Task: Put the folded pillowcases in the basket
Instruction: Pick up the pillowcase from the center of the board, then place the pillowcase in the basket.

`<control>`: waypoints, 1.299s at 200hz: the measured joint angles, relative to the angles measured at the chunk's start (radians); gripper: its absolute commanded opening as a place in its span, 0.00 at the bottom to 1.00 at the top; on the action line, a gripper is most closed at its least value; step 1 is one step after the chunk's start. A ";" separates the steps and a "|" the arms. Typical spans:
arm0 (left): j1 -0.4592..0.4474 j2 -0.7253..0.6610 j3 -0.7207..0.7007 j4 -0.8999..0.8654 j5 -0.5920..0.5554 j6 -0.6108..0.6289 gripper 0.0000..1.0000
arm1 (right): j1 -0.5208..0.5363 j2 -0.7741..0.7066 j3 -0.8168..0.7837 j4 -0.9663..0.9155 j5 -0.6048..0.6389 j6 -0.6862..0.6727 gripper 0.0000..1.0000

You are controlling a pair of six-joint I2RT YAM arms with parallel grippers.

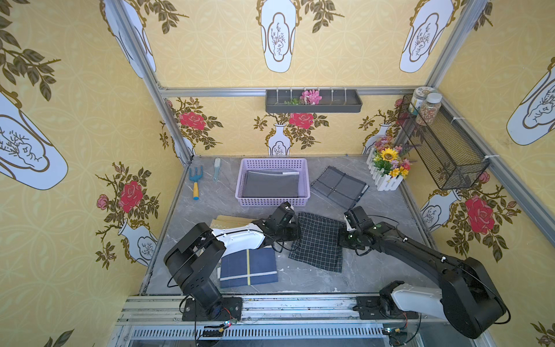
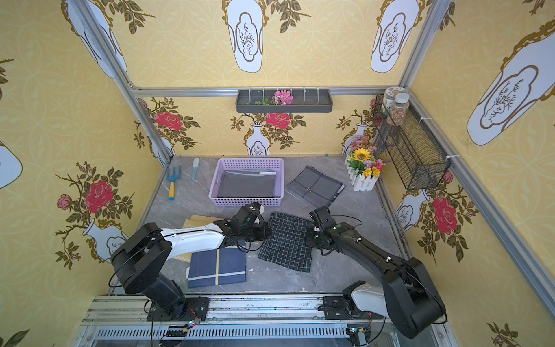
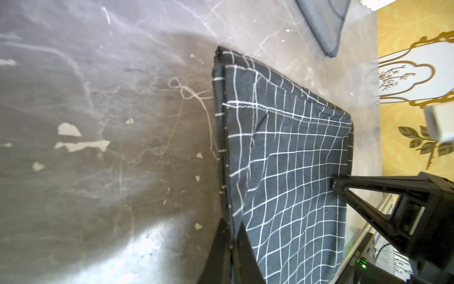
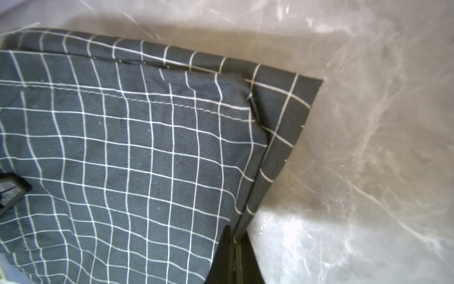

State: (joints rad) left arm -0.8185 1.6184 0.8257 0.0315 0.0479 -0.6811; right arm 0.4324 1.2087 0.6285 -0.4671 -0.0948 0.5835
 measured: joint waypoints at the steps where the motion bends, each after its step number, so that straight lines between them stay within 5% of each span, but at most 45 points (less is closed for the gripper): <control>1: 0.000 -0.003 0.000 -0.002 0.000 0.000 0.00 | 0.000 0.000 0.000 0.000 0.000 0.000 0.00; 66: 0.000 -0.146 0.035 -0.060 -0.046 0.016 0.00 | 0.000 -0.124 0.090 -0.092 0.023 -0.009 0.00; 123: 0.046 -0.196 0.092 -0.102 -0.099 0.076 0.00 | 0.002 -0.081 0.199 -0.085 0.023 -0.037 0.00; 260: 0.436 -0.163 0.195 -0.086 -0.019 0.288 0.00 | 0.048 0.435 0.665 0.168 -0.053 -0.090 0.00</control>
State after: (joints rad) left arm -0.3828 1.4559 1.0203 -0.0547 0.0284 -0.3927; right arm 0.4808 1.6440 1.2938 -0.2993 -0.1474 0.4931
